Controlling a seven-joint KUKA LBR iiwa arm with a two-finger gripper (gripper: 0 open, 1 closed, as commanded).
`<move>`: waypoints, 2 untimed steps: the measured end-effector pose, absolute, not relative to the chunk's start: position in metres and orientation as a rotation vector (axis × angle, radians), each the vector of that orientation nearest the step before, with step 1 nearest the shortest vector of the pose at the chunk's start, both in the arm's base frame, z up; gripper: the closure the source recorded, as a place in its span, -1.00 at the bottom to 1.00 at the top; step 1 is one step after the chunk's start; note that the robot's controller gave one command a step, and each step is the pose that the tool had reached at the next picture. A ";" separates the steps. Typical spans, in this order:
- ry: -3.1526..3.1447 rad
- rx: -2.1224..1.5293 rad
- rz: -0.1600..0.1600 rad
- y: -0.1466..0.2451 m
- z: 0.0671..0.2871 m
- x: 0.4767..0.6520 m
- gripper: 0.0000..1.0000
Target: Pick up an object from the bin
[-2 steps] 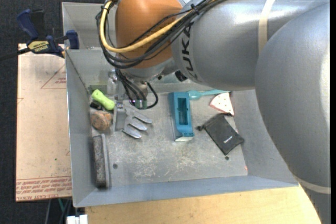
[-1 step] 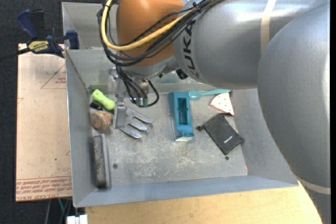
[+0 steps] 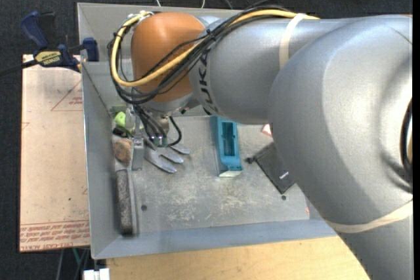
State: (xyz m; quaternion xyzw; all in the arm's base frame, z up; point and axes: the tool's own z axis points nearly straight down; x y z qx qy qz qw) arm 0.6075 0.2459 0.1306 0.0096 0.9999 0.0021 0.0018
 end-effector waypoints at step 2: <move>3.138 0.067 0.007 0.251 0.117 0.614 -1.00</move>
Offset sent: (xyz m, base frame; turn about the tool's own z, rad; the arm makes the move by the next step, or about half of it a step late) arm 0.0037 0.0072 -0.0227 0.1264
